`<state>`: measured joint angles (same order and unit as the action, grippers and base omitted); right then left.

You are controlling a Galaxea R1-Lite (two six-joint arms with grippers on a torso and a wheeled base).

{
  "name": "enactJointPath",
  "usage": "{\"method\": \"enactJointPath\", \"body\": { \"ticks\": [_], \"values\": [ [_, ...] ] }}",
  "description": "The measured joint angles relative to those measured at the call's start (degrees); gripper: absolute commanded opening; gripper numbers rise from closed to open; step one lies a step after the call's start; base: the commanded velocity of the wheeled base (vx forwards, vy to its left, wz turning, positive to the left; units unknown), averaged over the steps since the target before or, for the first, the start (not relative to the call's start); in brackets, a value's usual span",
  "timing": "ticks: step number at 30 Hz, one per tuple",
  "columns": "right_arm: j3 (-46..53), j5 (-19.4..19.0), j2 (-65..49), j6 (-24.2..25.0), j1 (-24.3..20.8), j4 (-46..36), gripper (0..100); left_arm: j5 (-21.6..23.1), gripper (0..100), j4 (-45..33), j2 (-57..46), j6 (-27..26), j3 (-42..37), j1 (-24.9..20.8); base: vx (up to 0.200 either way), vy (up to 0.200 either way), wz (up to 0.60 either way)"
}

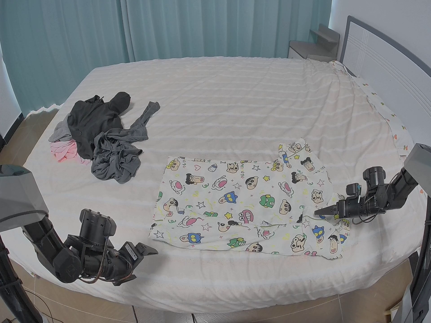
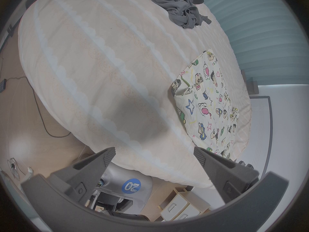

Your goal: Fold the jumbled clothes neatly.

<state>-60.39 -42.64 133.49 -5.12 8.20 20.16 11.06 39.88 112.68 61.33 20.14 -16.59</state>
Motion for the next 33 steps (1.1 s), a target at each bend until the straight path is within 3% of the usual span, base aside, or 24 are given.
{"method": "enactJointPath", "body": {
  "ticks": [6,7,21,33],
  "values": [
    [0.9,-0.8,-0.1,0.0,-0.4,0.0,100,-0.1,100,0.0,0.0,0.0,-0.1,-0.1,0.0,0.0,0.0],
    [1.0,-0.9,-0.2,-0.1,-0.4,0.0,0,-0.1,100,0.0,0.0,0.0,-0.1,-0.1,0.0,0.0,0.0],
    [2.6,-1.0,-0.8,-0.4,-0.5,0.6,0,-0.4,100,0.0,0.0,0.0,-0.1,-0.1,0.0,0.0,0.0],
    [9.0,-1.8,-4.5,0.0,-0.9,11.8,0,-1.7,100,0.1,0.4,0.0,-0.1,-0.6,0.0,0.0,0.0]
  ]
}}
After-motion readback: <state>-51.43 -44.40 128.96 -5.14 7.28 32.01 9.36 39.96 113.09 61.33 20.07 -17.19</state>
